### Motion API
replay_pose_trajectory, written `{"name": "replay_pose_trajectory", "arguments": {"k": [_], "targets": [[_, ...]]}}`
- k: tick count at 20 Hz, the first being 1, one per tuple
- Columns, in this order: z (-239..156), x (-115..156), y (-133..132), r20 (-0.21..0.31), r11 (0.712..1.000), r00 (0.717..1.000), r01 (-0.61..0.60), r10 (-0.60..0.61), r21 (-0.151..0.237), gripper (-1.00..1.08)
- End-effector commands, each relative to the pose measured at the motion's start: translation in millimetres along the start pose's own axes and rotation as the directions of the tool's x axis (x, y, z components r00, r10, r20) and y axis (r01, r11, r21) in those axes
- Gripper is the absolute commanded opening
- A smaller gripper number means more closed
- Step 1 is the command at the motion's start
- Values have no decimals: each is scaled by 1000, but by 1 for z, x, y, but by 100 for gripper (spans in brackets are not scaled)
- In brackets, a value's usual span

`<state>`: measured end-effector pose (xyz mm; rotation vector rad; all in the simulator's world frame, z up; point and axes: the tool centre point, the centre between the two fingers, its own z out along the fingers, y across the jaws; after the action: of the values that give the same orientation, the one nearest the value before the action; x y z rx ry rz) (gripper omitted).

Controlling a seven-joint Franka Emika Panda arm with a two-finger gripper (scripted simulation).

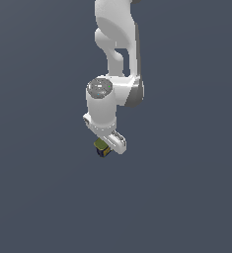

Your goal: Pick up the object and move it to a goal position.

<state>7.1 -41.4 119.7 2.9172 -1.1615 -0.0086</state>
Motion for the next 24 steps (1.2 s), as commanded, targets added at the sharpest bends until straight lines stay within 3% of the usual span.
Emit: {"name": "replay_pose_trajectory", "arguments": {"k": [1,14,24], "targets": [[-25,-14,-14,-4,1000,1000,1,-1,4,-100],[-144,-93,-81,-6,1000,1000,0,0,2,-100],[-187,-120,-109,-5,1000,1000,0,0,3,-100]]}}
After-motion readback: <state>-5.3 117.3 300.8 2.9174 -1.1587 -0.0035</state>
